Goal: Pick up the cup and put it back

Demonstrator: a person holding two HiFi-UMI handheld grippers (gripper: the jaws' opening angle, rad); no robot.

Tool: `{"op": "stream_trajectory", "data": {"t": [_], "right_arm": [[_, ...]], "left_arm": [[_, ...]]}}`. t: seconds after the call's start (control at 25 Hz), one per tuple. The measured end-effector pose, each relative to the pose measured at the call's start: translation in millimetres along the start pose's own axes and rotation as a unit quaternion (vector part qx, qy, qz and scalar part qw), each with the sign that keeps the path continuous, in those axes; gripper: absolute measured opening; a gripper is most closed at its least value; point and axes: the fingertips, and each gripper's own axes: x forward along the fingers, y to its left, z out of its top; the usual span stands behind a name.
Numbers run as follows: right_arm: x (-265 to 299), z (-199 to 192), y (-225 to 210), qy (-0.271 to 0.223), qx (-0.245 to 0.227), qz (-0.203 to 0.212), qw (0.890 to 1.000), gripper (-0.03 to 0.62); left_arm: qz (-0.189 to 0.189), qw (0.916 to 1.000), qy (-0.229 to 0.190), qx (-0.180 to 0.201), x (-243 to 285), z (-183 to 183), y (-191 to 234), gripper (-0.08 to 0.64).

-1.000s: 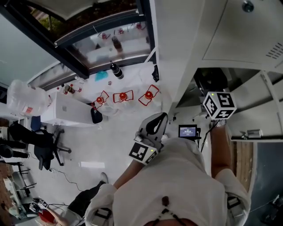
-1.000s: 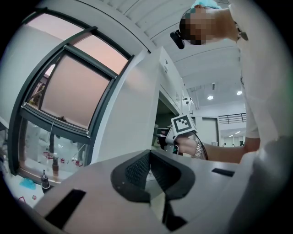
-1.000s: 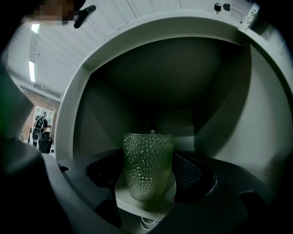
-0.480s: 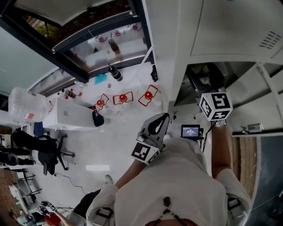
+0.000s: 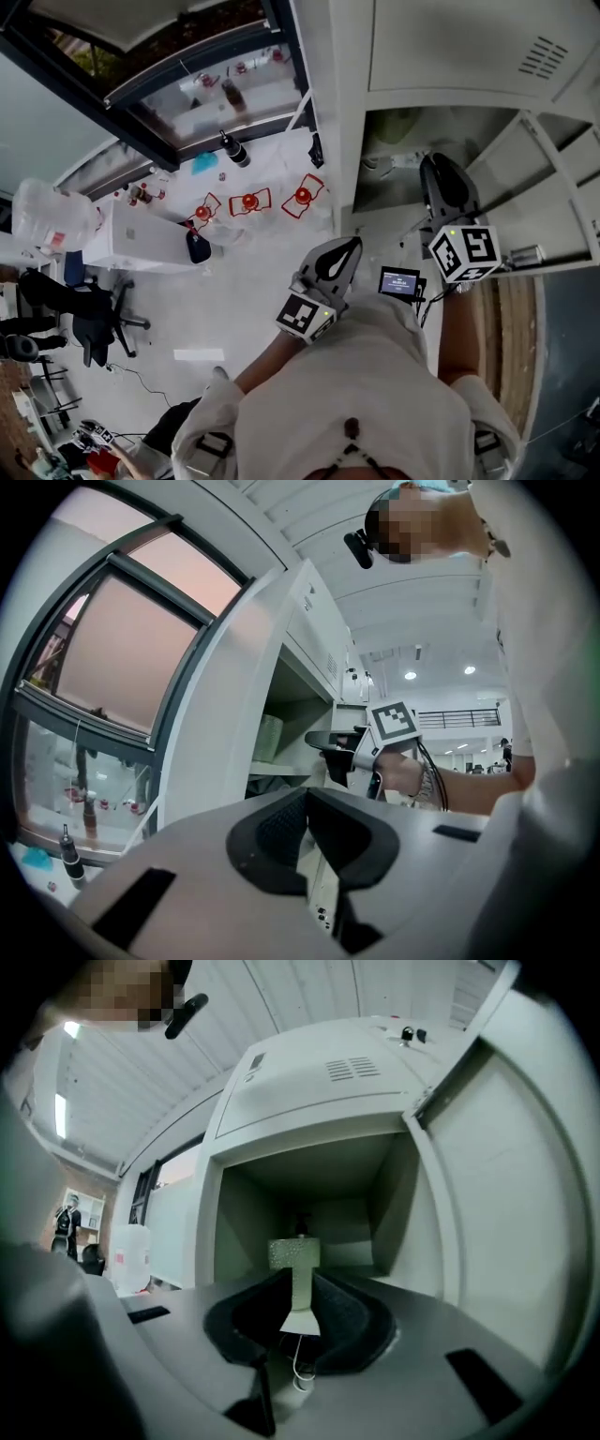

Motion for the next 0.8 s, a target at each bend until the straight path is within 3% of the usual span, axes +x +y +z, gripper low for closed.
{"op": "stream_trajectory", "data": {"t": [0.04,0.16,0.32,0.44,0.8], "right_arm": [[-8.0,-1.9,-2.1,0.000,0.009,-0.005,1.000,0.061],[-29.4,-7.5,-1.7,0.004,0.019,-0.001,1.000,0.029],[-64.2,-9.5,9.1,0.011,0.014,0.020,1.000,0.025],[-99.4,-8.4,15.9,0.013,0.036,0.040,0.998,0.025],[-228.9,-32.7,25.0,0.035,0.043,0.055,0.997,0.025]], "left_arm": [[0.000,1.0000,0.001,-0.001,-1.0,-0.2,-4.7,0.009],[0.004,1.0000,-0.002,-0.003,-3.9,-0.6,-19.5,0.009],[0.019,0.9998,-0.005,-0.005,-8.6,-2.7,-41.7,0.009],[0.030,0.9995,-0.008,-0.007,-13.7,-3.0,-65.4,0.009],[0.046,0.9989,-0.003,-0.004,-43.4,-30.6,-161.8,0.009]]}}
